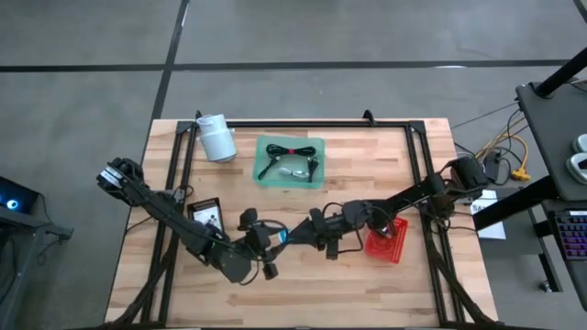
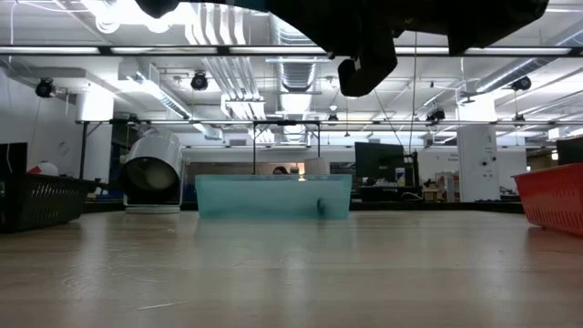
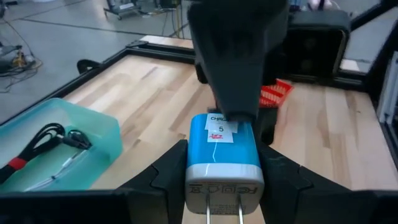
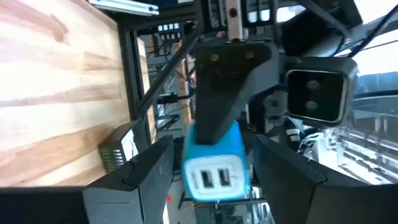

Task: Pick and place items into bin
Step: Put the blue charger adapter into the red bin

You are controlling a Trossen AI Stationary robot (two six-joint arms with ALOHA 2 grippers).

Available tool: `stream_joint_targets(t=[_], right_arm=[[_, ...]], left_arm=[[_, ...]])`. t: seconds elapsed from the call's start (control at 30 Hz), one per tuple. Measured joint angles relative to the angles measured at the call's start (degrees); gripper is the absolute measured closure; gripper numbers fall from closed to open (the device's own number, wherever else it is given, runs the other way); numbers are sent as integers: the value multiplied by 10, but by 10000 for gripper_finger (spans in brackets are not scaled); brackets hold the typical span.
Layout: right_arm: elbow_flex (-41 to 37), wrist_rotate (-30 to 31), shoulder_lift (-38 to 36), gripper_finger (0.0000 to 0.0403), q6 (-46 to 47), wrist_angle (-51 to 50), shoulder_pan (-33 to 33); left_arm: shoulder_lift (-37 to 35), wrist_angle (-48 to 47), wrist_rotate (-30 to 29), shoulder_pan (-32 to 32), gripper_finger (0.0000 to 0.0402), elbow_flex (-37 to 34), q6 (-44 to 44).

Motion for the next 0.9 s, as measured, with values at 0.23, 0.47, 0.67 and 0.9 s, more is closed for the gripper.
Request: stream_joint_targets(t=[0.23, 0.47, 0.67, 0.9], right_arm=[[0, -1, -1, 197, 0, -7, 0], [2, 0, -1, 197, 1, -7, 0], [11, 2, -1, 202, 3, -11, -1], [12, 2, 0, 253, 0, -11, 0]], left_arm=[[0, 26, 20, 5, 272, 0, 29], [0, 34, 27, 7, 272, 0, 29], [0, 39, 53, 13, 272, 0, 30], [0, 40, 53, 14, 272, 0, 28]])
